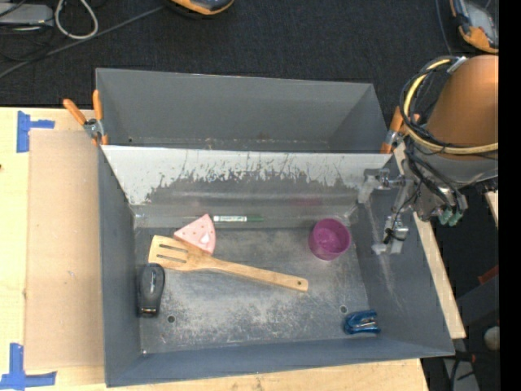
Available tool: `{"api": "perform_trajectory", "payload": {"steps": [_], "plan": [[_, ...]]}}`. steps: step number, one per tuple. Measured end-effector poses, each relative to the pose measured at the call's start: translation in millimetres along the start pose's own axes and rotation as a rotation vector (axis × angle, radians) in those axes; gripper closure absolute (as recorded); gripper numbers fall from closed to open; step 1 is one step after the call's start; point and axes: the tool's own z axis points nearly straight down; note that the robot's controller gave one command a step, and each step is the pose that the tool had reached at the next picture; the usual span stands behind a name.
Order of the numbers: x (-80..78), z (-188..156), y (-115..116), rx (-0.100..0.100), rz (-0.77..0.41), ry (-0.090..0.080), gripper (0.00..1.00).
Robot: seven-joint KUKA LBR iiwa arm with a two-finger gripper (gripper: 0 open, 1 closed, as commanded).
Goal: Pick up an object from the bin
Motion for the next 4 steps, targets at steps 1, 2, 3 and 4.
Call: {"api": "perform_trajectory", "payload": {"steps": [1, 2, 3, 4], "plan": [[24.8, 62.1, 14.4, 0.000, -0.060, -0.003, 0.00], [34.8, 118.0, 27.2, 0.001, 0.021, -0.009, 0.00], [-5.7, 97.5, 54.7, -0.001, -0.022, 0.001, 0.00], [-7.4, 92.7, 45.8, 0.000, -0.036, -0.003, 0.00]]}}
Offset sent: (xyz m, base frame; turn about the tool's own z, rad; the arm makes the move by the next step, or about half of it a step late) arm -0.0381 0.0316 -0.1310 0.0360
